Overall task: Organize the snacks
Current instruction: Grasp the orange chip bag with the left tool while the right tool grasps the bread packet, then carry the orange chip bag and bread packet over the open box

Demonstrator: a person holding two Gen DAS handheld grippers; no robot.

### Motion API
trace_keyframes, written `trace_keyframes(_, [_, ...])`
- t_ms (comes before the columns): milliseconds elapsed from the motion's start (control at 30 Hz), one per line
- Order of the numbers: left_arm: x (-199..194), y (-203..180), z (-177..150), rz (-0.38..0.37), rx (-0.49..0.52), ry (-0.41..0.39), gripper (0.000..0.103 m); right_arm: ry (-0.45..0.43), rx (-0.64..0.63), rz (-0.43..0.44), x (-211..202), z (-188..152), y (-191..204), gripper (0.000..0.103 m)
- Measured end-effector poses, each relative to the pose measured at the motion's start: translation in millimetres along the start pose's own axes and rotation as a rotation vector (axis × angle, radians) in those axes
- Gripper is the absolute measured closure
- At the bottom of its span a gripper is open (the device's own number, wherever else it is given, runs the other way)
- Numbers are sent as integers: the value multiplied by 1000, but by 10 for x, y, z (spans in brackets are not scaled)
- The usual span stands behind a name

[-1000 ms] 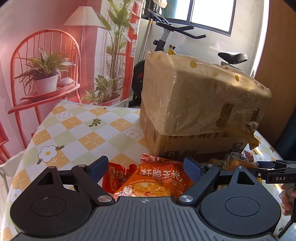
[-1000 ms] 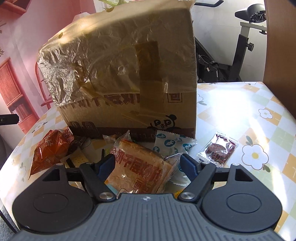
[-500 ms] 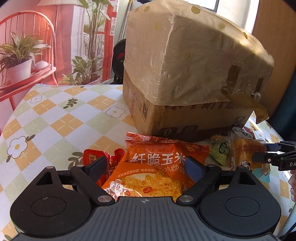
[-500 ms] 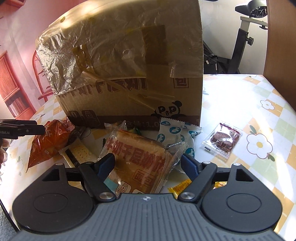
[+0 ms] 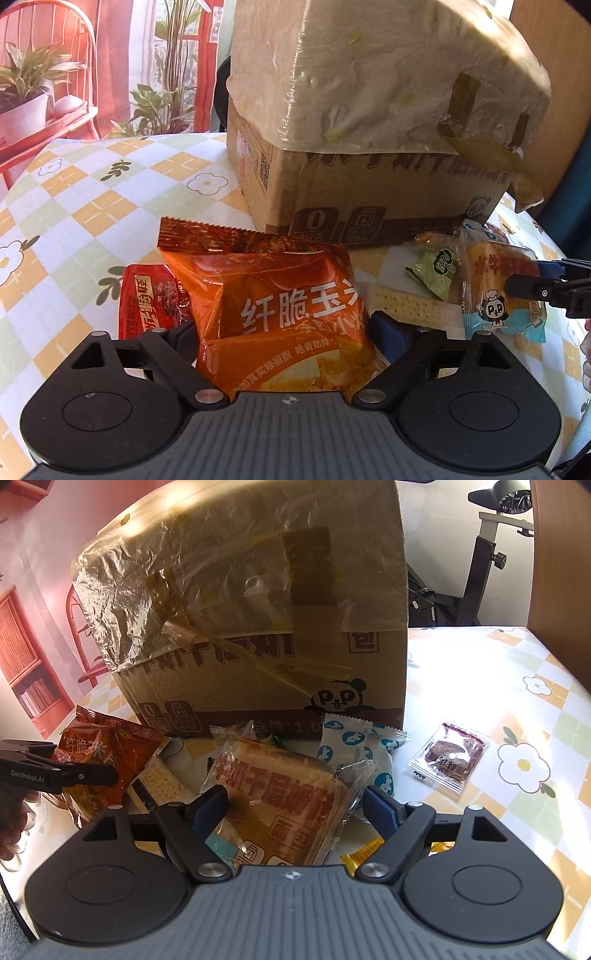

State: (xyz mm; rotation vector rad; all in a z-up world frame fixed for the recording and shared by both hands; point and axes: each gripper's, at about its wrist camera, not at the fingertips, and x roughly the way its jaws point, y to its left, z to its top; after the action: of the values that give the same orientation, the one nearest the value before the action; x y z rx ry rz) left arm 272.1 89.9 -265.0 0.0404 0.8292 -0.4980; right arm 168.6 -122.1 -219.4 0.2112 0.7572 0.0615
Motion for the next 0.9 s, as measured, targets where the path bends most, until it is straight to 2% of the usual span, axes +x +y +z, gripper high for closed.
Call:
trace_keyframes(67, [-52, -42, -6, 36, 9, -7, 30, -1, 5, 4, 10, -3, 6, 20])
trace_keyframes(167, [-174, -45, -22, 28, -29, -30, 44, -9, 8, 10, 8, -9, 4, 20])
trace_keyframes(333, [-403, -157, -116, 66, -45, -99, 46, -3, 66, 54, 69, -71, -38, 22])
trace_keyframes(467, [-611, -220, -113, 54, -84, -146, 46, -1, 75, 69, 92, -57, -25, 23])
trace_keyframes(633, [-847, -292, -131, 97, -161, -203, 46, -39, 60, 80, -32, -26, -8, 44])
trace_keyframes(900, [-1098, -417, -191, 167, -181, -229, 46, -91, -53, 130, -241, 52, 204, 58])
